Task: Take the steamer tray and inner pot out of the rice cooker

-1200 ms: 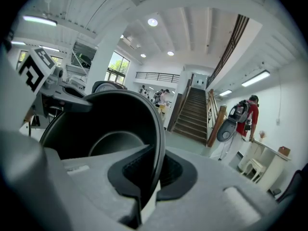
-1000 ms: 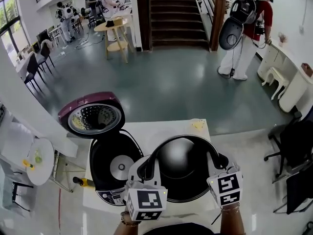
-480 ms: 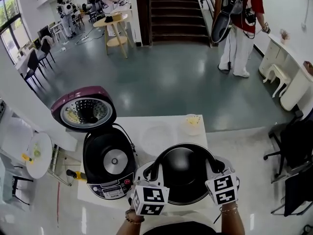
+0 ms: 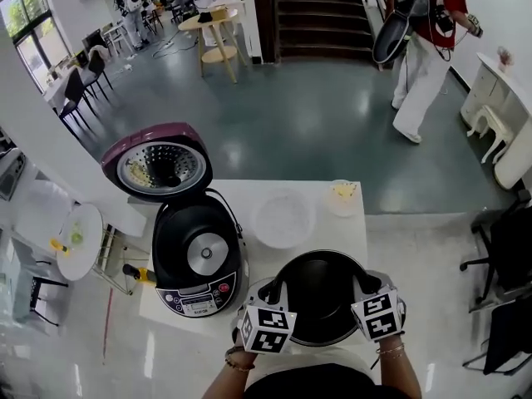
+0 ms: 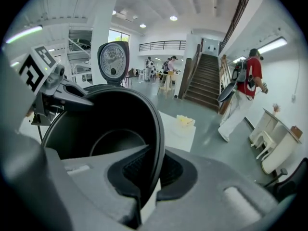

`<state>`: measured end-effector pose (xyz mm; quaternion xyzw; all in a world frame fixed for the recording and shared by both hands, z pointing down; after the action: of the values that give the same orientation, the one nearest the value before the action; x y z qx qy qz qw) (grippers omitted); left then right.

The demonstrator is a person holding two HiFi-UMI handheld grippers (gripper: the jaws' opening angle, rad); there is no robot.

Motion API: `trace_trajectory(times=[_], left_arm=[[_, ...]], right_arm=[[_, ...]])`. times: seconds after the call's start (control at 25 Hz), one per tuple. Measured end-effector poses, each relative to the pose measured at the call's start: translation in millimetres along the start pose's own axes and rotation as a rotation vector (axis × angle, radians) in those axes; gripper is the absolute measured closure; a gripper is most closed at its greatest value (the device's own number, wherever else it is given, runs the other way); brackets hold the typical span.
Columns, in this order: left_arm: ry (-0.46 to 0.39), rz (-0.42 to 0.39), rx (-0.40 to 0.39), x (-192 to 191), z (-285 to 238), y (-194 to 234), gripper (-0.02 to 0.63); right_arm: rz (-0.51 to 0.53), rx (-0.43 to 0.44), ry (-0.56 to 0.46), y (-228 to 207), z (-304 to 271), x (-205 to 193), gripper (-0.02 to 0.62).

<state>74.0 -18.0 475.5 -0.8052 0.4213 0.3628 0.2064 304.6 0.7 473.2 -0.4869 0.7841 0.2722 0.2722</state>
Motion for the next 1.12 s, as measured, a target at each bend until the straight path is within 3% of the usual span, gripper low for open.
trace_trajectory(times=[0.48, 1.12], left_arm=[[0.125, 0.087, -0.015, -47, -31, 6, 0.591], [0.218, 0.146, -0.031, -49, -62, 25, 0.589]], right_arm=[[0.029, 0.109, 0.103, 13, -50, -27, 0.583], [0.012, 0.191, 0.185, 7, -91, -20, 0.583]])
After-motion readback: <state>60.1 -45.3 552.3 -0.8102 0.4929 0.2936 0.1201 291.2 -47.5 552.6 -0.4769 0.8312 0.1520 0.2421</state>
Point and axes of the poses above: the fingertips, and each gripper's own axes: z backward along the fingers, y to its left, x out of its top, the point moved 9 cm from there along z, backward along the fingers, and after that the axes turned 1 degree about z, right-handed, at the moved point
